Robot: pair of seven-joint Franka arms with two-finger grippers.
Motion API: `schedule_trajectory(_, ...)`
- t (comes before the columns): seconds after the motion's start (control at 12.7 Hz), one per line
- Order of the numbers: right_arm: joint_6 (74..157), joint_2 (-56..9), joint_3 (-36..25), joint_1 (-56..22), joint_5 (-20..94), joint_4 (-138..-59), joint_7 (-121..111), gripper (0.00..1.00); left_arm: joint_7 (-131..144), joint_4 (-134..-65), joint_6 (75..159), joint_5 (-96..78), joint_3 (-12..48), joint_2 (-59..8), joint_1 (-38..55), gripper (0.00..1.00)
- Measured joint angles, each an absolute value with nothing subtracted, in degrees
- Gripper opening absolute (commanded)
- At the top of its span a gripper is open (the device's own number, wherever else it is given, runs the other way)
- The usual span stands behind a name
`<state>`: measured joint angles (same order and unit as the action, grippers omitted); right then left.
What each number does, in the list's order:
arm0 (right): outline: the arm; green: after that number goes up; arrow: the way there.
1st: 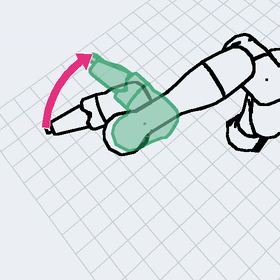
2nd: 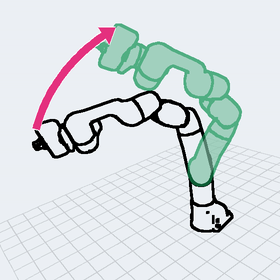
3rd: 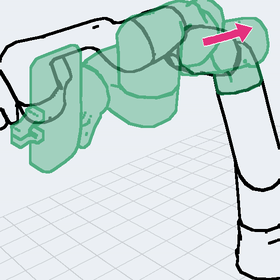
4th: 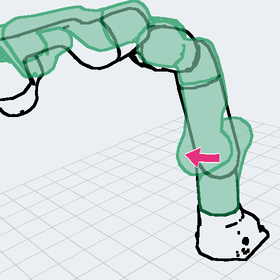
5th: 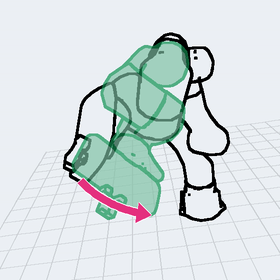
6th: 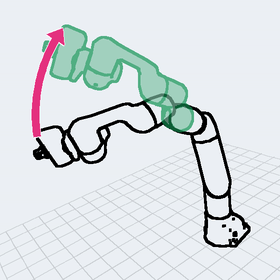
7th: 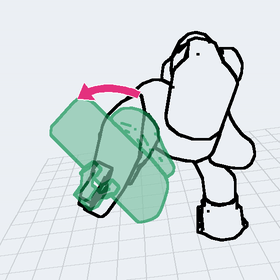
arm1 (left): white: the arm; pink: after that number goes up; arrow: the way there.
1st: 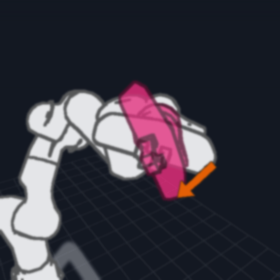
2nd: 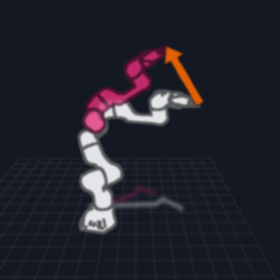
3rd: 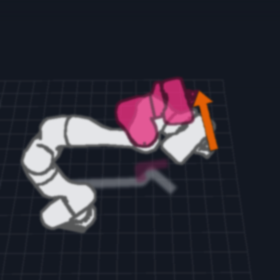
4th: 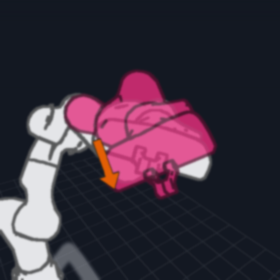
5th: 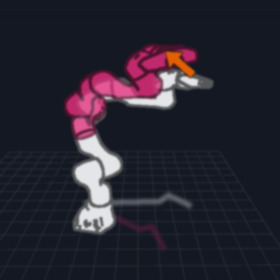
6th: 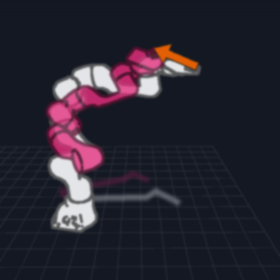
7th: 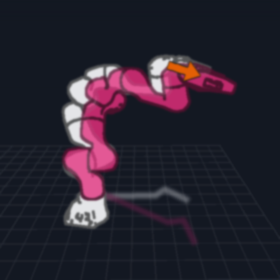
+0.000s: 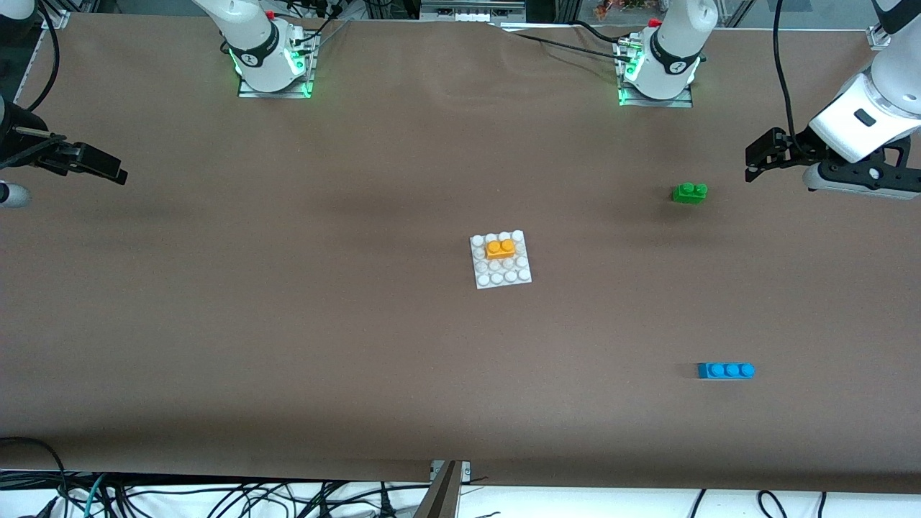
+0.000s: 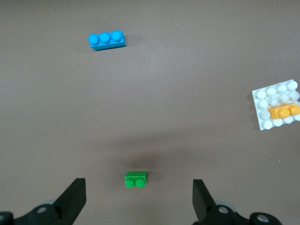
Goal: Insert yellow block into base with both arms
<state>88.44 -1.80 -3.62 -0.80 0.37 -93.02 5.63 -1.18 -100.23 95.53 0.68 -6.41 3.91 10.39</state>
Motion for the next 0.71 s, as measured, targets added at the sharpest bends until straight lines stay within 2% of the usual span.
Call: schedule_trajectory(0.71, 88.4, -1.8, -3.6, -0.8, 0.4, -93.0, 5.6, 1.00, 3.4, -96.5, 93.8, 0.7, -7.7, 4.0, 9.5, 1.00)
